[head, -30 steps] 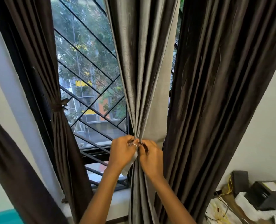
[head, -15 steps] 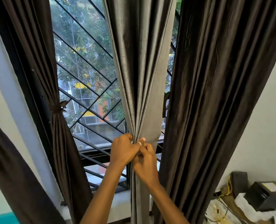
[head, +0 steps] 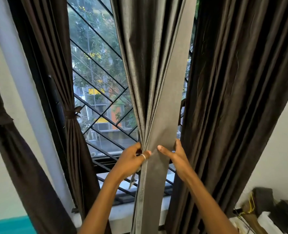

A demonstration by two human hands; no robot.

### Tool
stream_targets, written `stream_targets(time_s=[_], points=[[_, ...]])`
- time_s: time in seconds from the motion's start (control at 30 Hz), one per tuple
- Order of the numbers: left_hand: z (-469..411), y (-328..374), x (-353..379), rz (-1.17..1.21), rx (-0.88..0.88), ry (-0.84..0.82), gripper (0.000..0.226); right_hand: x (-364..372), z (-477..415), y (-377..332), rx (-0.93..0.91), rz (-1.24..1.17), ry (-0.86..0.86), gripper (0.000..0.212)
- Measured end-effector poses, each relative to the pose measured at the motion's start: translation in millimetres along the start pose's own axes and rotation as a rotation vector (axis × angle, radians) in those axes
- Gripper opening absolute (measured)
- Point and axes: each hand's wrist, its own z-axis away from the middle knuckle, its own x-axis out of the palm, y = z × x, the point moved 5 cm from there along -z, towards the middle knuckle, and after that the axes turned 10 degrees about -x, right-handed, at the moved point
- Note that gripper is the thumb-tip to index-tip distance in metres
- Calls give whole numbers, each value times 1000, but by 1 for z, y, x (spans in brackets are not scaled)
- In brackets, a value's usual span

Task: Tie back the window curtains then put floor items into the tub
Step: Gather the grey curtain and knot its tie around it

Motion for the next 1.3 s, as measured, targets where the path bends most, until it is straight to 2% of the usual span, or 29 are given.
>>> stream_targets(time_s=[0.07, 0.13, 0.2, 0.33, 0.43, 0.5, 0.57, 0.63, 0.7, 0.83, 1.0, 1.03, 1.17, 1.3], points=[[5, 0, -1, 121, -32, -59, 12, 5, -7, -5, 88, -114, -189, 68], [14, 2, -1, 224, -45, -120, 15, 10, -10, -6, 183, -206, -329, 79], [19, 2, 2, 318, -50, -189, 18, 12, -10, -6, 252, -281, -381, 89], [23, -5, 5, 414, -66, -257, 35, 19, -2, -4, 362, -429, -454, 96], [25, -9, 3, 442, -80, -267, 35, 23, 4, 0, 404, -482, -504, 93], [26, -10, -1, 447, -89, -255, 37, 24, 6, 2, 405, -446, -552, 87], [26, -11, -4, 407, -100, -235, 27, 22, 6, 1, 389, -376, -578, 81], [26, -7, -5, 351, -81, -213, 13, 17, 3, 0, 358, -286, -542, 61], [23, -5, -6, 305, -75, -179, 10, 13, 2, -5, 322, -190, -490, 43], [15, -8, -9, 198, -37, -44, 13, 4, -2, -9, 213, 51, -385, 33], [9, -9, -5, 15, -21, 173, 15, 4, 2, -10, 7, 320, -164, 11], [7, -8, -4, -11, -22, 217, 17, 5, 4, -10, -37, 408, -112, 9], [1, -11, 3, -89, 16, 377, 27, 13, 20, -8, -179, 813, 41, 30], [5, -10, 6, -172, 32, 532, 31, 30, 39, -16, -269, 1005, 127, 32]])
